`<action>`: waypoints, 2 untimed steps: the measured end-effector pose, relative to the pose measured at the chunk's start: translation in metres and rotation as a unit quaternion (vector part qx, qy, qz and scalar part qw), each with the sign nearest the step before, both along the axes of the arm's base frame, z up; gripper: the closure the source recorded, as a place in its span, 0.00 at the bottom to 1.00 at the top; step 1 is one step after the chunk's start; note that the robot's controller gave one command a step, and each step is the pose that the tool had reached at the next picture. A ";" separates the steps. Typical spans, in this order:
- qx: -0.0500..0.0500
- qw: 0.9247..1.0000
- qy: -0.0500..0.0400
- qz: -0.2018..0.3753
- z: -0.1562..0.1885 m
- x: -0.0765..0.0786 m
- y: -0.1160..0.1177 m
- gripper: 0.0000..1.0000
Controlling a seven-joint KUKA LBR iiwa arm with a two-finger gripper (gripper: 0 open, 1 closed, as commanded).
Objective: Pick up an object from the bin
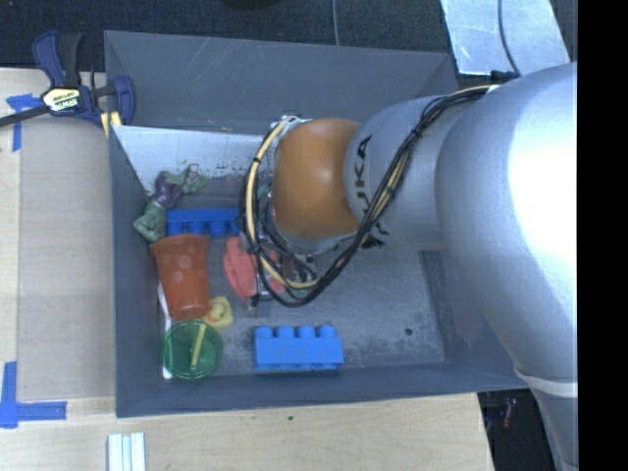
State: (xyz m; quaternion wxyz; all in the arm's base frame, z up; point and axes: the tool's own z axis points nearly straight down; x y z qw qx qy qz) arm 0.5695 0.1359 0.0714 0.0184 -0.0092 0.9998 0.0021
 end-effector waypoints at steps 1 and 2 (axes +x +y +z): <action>0.001 1.000 -0.004 -0.001 0.003 0.002 0.000 1.00; 0.001 1.000 -0.004 -0.001 0.003 0.002 0.000 1.00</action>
Offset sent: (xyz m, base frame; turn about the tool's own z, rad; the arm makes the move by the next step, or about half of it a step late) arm 0.0000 0.0000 0.0000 0.0000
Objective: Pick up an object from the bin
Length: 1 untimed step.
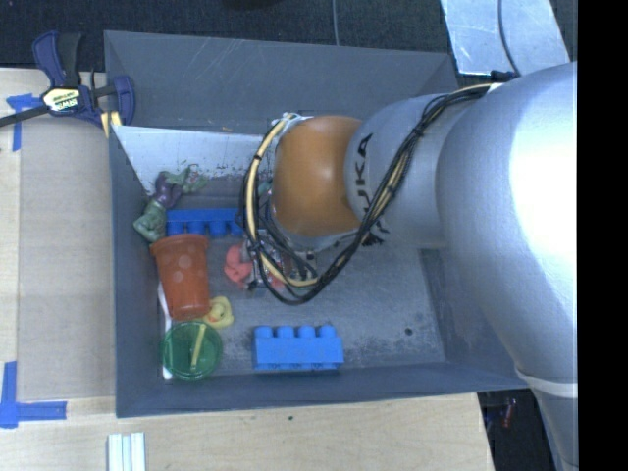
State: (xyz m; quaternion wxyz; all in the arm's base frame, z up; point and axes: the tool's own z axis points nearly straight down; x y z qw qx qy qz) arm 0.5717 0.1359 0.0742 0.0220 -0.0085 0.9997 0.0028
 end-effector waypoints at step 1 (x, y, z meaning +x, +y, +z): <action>-0.002 1.000 0.005 0.019 0.059 0.005 -0.007 1.00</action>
Offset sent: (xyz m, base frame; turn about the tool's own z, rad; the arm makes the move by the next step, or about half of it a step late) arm 0.0473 -0.0379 -0.0042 -0.4128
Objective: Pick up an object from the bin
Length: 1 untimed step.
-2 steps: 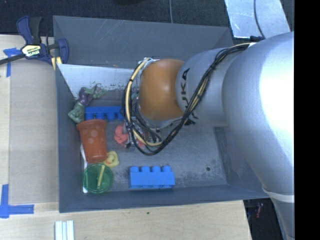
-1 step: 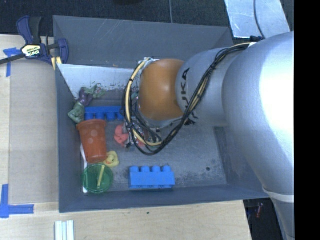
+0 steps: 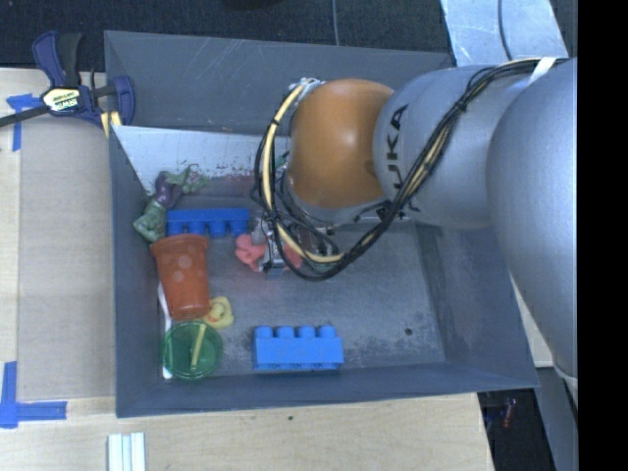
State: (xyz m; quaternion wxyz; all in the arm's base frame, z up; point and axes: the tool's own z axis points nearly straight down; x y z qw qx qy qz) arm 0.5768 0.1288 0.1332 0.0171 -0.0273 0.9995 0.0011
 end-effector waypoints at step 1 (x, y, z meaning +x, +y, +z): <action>-0.003 0.993 -0.006 0.121 -0.014 0.029 -0.019 1.00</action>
Offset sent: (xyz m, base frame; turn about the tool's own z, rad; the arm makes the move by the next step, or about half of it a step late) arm 0.0472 -0.0462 -0.0632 -0.2583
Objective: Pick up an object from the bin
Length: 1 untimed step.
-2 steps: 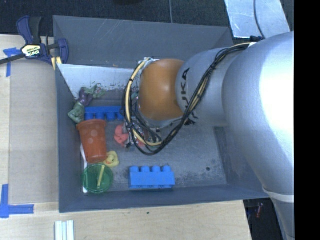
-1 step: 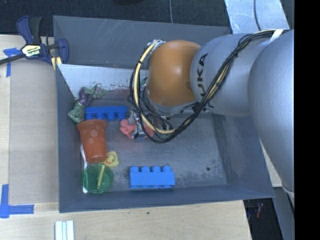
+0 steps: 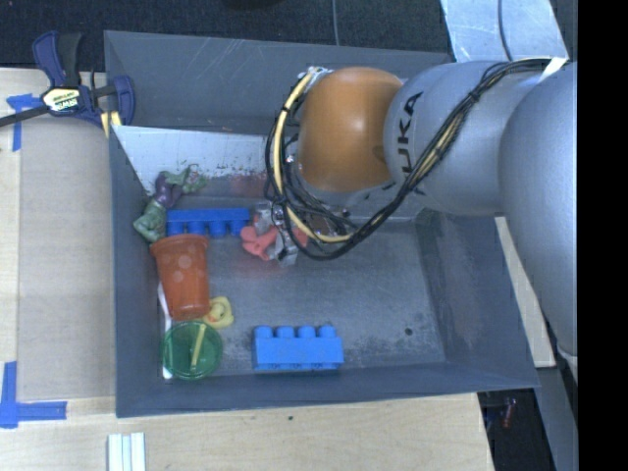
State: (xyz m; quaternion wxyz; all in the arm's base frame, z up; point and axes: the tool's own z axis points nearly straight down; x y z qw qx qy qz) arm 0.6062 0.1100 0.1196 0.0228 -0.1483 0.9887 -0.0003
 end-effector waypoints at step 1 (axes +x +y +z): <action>0.001 1.000 -0.001 0.005 -0.047 0.020 -0.027 1.00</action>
Offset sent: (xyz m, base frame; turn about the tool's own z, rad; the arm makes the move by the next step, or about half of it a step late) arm -0.0077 -0.0512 0.1113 0.0148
